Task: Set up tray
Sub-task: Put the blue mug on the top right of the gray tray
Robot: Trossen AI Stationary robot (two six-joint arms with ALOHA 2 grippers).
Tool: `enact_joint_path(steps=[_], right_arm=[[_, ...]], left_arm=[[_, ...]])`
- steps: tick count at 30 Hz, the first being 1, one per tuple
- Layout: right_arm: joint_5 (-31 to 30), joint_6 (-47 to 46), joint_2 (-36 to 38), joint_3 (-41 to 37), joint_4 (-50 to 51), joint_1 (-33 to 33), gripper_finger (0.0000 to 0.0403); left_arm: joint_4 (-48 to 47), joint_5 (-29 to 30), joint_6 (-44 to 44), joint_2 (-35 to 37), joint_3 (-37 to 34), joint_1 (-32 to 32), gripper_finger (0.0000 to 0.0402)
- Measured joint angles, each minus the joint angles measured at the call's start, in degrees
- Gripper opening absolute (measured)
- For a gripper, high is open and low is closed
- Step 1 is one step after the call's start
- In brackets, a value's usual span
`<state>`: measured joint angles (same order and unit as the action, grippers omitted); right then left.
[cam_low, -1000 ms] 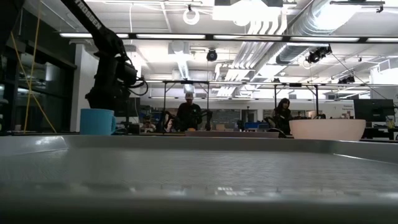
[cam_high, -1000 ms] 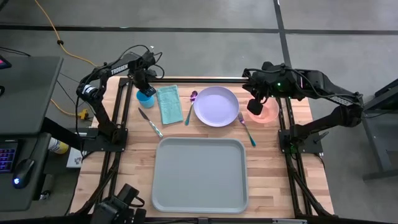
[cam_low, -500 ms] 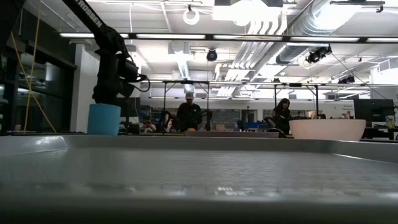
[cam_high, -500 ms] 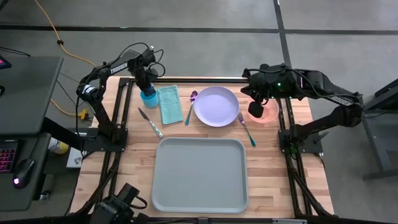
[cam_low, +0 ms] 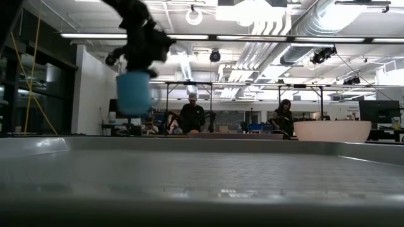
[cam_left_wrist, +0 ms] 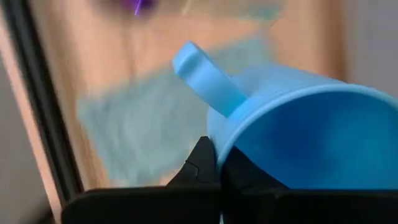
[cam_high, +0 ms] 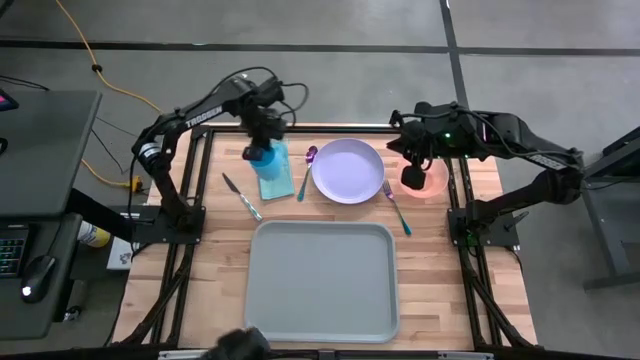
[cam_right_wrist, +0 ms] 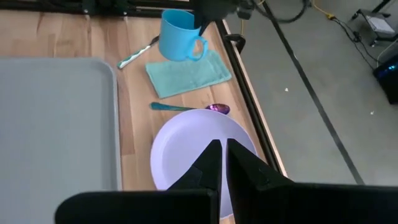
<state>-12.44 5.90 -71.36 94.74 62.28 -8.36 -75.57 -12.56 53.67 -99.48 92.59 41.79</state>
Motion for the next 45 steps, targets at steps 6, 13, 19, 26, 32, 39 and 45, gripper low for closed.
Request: enact_joint_path(steps=[6, 13, 19, 26, 32, 39, 45], right_arm=[[1.0, -3.3, -2.9, 0.0, -0.2, -2.9, 0.0], [6.5, -2.4, -6.9, 0.0, -8.2, -5.2, 0.0009], [18.1, 1.6, -10.9, 0.0, -14.8, -5.2, 0.0059], [20.4, 2.1, -16.2, 0.0, -19.0, -5.5, 0.0174], [22.9, 1.4, -19.6, 0.0, -25.6, -6.7, 0.0249], [24.9, 0.2, -20.9, 0.0, -27.5, -7.1, 0.0245], [25.6, 0.1, -20.9, 0.0, -27.5, -7.0, 0.0168]], left_arm=[[0.7, -4.8, 3.7, 0.0, 13.5, -8.6, 0.0018], [2.3, -4.6, 3.4, 0.0, 22.4, -13.9, 0.0018], [2.0, -4.2, 3.1, 0.0, 22.9, -16.0, 0.0018], [2.1, -4.4, 2.6, 0.0, 22.9, -17.2, 0.0018], [2.3, -4.5, 2.1, 0.0, 22.9, -18.2, 0.0018], [2.7, -4.5, 2.0, 0.0, 22.9, -18.2, 0.0018], [2.9, -4.5, 2.0, 0.0, 22.9, -18.2, 0.0018]])
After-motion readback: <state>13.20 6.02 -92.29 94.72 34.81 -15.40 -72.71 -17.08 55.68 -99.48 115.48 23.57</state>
